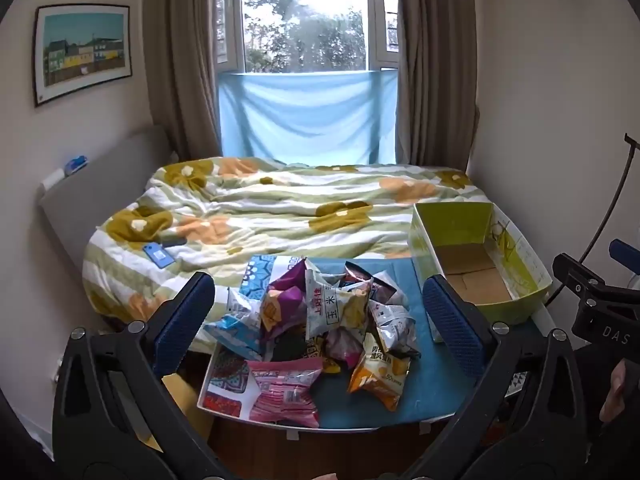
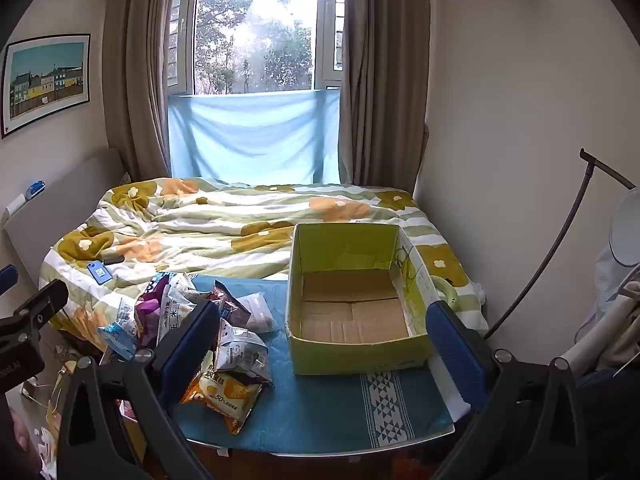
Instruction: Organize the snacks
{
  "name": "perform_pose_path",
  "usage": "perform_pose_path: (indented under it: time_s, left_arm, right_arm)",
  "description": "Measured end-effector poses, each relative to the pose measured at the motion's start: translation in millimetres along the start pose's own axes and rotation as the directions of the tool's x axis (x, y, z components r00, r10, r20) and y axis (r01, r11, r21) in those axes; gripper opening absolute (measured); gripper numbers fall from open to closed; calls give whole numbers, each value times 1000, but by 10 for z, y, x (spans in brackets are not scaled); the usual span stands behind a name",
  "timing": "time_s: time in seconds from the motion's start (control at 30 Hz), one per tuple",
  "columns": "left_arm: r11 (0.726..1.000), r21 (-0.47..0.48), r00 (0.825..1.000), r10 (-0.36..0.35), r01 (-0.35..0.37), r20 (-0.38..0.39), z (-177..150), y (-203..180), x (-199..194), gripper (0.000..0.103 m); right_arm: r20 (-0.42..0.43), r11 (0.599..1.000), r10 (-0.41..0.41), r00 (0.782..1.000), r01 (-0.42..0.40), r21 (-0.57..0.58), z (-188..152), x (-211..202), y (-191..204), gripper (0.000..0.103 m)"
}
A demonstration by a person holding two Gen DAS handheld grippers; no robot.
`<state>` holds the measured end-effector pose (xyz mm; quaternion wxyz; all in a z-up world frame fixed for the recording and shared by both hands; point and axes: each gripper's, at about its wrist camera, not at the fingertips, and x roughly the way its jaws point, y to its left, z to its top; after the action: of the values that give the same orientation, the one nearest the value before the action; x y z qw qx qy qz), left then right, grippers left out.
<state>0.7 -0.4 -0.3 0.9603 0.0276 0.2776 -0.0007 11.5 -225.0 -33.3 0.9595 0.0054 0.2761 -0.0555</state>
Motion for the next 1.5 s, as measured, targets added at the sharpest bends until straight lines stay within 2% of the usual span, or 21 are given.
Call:
perform_pose_path:
  time_s: [0.13, 0.23, 1.5]
  left_arm:
    - [1000, 20, 1000, 20, -20, 0, 8, -68, 1, 103]
    - [1000, -12, 1000, 2, -2, 3, 25, 8, -12, 103]
    - [1000, 4, 1000, -11, 11, -9, 8, 63, 118, 103]
  right_arm:
    - [4, 1000, 5, 1000, -5, 4, -11, -2, -10, 103]
    - [-3, 1000, 8, 1000, -8, 4, -31, -10, -15, 103]
    - [-39, 999, 43, 998, -42, 8, -16, 113, 142, 103]
